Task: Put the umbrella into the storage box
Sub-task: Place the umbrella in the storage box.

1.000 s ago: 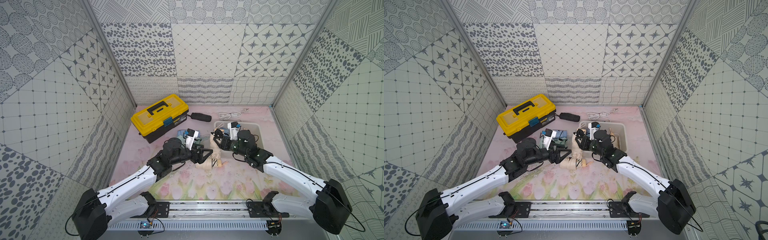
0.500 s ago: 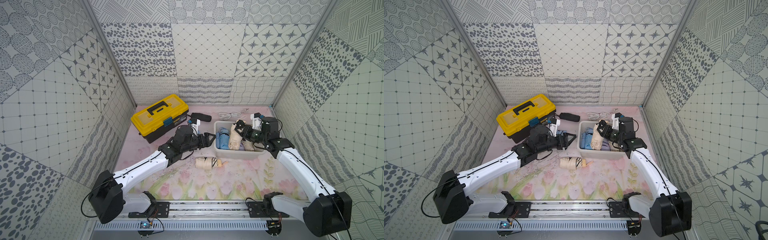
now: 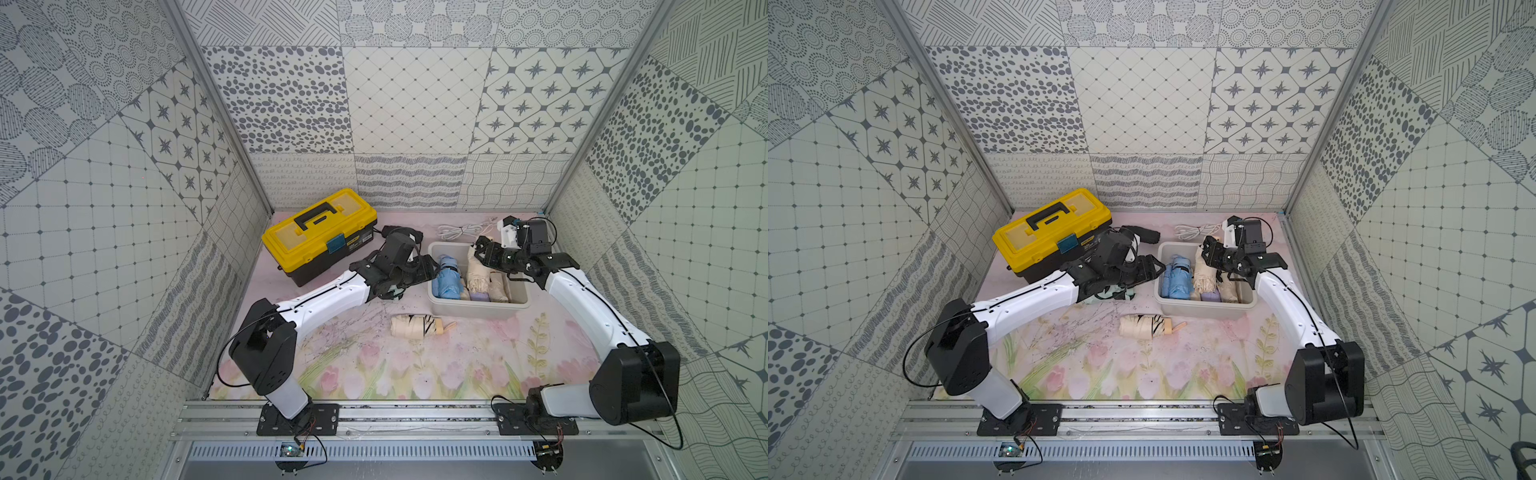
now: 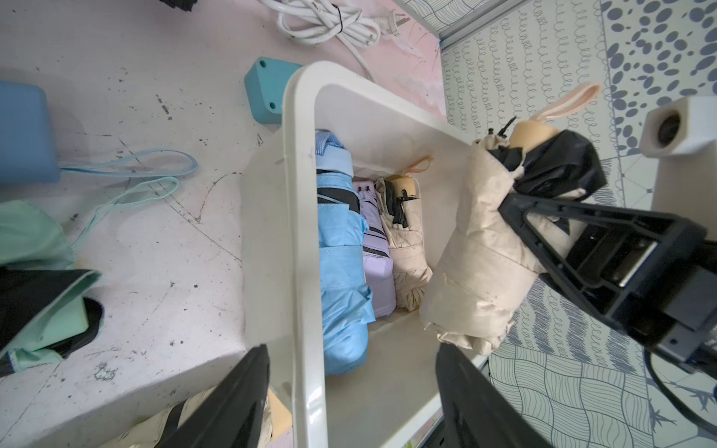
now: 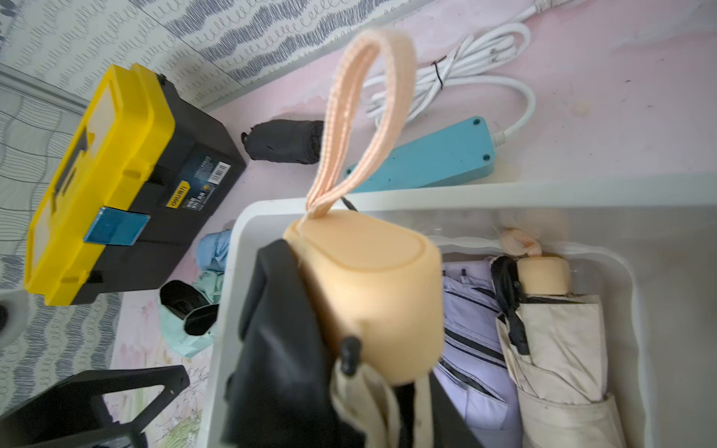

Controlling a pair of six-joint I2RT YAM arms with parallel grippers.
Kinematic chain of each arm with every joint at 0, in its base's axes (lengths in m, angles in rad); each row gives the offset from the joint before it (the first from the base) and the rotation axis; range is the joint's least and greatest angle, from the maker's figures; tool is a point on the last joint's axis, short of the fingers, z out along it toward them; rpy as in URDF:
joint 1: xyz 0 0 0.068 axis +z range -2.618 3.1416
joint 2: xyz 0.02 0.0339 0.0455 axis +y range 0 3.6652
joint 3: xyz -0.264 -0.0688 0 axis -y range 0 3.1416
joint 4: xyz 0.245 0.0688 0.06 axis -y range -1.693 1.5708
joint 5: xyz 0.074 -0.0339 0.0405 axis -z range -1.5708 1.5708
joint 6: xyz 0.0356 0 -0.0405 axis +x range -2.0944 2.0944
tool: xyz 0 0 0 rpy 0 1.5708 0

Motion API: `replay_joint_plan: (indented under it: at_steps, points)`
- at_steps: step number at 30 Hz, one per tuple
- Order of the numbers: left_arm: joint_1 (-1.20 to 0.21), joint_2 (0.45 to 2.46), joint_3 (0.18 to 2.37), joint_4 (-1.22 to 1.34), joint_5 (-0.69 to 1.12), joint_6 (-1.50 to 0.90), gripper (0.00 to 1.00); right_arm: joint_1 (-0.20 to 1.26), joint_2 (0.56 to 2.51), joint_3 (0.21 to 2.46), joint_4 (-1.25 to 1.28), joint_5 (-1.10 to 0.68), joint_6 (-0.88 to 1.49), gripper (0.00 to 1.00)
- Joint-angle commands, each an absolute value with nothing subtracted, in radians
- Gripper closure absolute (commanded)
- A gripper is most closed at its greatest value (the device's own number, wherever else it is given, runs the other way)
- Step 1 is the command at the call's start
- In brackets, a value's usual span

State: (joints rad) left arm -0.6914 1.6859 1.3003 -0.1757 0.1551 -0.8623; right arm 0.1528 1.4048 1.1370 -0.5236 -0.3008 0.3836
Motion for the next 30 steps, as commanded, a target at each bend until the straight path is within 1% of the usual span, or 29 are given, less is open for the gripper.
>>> replay_joint_plan:
  at_steps: [1,7,12,16,24,27,28,30]
  points:
    - [-0.687,1.771,1.391,-0.281,0.179,-0.828,0.36,0.152,1.448,1.182,-0.494,-0.293,0.318,0.66]
    - [-0.683,1.814,1.417,-0.268,0.169,-0.815,0.53,0.155,1.513,1.182,-0.492,-0.322,0.308,0.66]
    - [-0.682,1.833,1.419,-0.235,0.188,-0.829,0.62,0.166,1.542,1.146,-0.451,-0.317,0.344,0.66]
    - [-0.684,1.843,1.427,-0.230,0.194,-0.834,0.67,0.181,1.571,1.119,-0.411,-0.301,0.363,0.66]
    - [-0.692,1.842,1.422,-0.220,0.203,-0.841,0.73,0.183,1.626,1.081,-0.320,-0.267,0.393,0.65]
    - [-0.698,1.839,1.423,-0.221,0.207,-0.841,0.74,0.186,1.643,1.070,-0.301,-0.260,0.394,0.61]
    - [-0.696,1.836,1.421,-0.222,0.207,-0.841,0.74,0.186,1.646,1.066,-0.295,-0.257,0.395,0.58]
    - [-0.699,1.829,1.418,-0.220,0.207,-0.839,0.74,0.188,1.647,1.060,-0.287,-0.249,0.398,0.49]
